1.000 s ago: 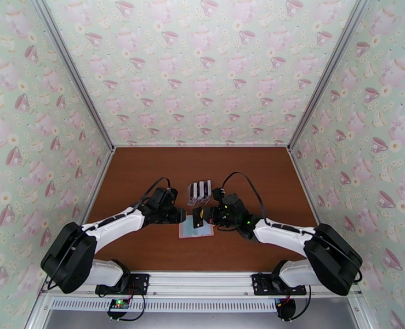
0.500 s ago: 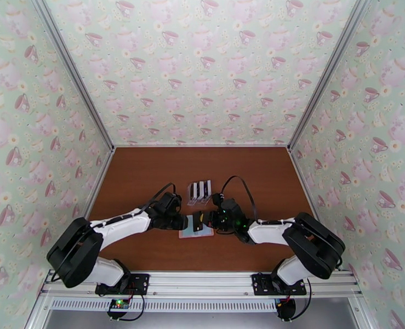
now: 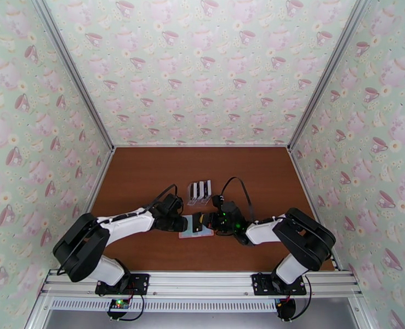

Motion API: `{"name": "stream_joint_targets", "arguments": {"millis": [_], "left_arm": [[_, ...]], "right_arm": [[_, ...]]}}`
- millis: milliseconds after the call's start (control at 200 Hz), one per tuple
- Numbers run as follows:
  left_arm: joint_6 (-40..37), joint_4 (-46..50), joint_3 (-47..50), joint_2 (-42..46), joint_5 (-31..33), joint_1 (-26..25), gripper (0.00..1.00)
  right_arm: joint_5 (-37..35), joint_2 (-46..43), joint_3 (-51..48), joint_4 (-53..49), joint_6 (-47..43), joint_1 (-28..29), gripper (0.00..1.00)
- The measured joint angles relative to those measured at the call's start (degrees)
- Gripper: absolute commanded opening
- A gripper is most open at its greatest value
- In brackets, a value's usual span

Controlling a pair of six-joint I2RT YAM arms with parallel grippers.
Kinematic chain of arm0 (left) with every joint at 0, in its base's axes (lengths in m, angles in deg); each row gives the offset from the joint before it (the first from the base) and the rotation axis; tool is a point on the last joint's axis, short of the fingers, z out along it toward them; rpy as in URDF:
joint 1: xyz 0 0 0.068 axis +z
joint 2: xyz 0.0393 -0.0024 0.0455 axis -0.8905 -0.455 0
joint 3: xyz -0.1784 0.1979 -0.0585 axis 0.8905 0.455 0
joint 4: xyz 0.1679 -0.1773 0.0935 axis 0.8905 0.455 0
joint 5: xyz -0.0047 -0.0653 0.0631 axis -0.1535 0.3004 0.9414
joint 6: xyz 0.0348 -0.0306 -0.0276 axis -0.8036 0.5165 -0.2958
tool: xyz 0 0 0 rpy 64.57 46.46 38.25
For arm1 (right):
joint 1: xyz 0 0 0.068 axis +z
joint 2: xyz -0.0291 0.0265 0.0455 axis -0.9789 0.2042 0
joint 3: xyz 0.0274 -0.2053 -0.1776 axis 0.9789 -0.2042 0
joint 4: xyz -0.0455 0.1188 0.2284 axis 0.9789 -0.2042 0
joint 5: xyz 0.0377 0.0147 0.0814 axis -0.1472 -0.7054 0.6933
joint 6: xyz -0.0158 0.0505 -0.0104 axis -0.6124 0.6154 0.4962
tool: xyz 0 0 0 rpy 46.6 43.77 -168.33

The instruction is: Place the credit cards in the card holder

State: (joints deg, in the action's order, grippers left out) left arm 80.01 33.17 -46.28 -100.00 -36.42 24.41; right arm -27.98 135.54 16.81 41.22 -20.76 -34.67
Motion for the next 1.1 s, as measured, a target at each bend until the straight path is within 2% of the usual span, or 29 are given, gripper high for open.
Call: {"name": "stream_joint_targets", "arguments": {"millis": [541,1102], "left_arm": [[0.02,1.01,-1.07,-1.14,0.96,-0.33,0.38],[0.44,-0.28,-1.4,-1.81,1.14,-0.85,0.36]], "right_arm": [[0.37,-2.73,-1.11,-1.09,-0.02,-0.17,0.0],[1.11,1.09,-1.11,2.25,1.07,-0.22,0.0]]}}
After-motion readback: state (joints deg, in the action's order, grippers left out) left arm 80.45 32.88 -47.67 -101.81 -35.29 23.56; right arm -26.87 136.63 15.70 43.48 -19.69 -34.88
